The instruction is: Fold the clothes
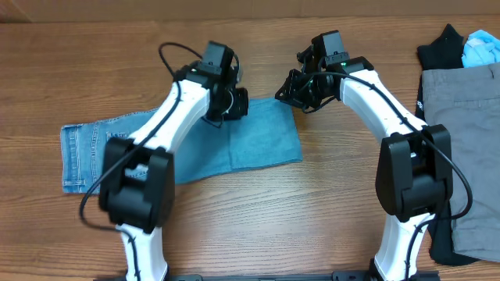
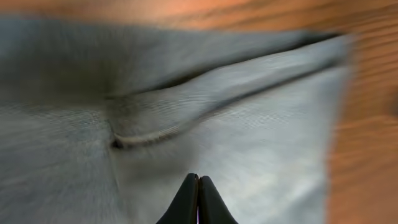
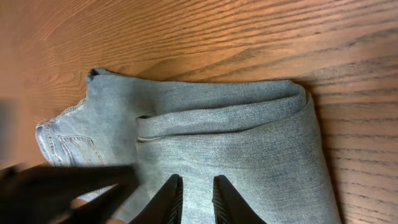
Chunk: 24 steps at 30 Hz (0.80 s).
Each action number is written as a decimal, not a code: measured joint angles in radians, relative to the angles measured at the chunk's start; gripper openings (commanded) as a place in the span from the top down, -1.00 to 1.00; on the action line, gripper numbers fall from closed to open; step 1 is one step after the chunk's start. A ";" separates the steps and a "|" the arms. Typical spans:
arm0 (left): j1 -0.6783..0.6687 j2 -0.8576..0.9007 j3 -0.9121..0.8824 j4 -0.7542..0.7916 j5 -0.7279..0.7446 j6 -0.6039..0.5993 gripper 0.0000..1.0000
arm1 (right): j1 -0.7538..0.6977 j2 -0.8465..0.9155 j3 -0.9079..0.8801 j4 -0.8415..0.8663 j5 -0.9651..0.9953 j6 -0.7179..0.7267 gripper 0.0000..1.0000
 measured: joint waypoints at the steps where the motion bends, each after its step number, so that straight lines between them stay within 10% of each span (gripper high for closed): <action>1: 0.003 0.026 0.000 0.001 0.000 -0.004 0.92 | 0.000 0.006 0.000 0.006 -0.002 0.000 0.56; 16: 0.115 0.086 -0.003 0.023 0.036 -0.021 0.92 | 0.001 0.161 0.016 -0.007 0.110 0.056 0.89; 24: 0.209 0.087 0.020 -0.116 0.001 0.011 0.92 | -0.016 0.138 0.071 -0.169 0.274 0.103 0.76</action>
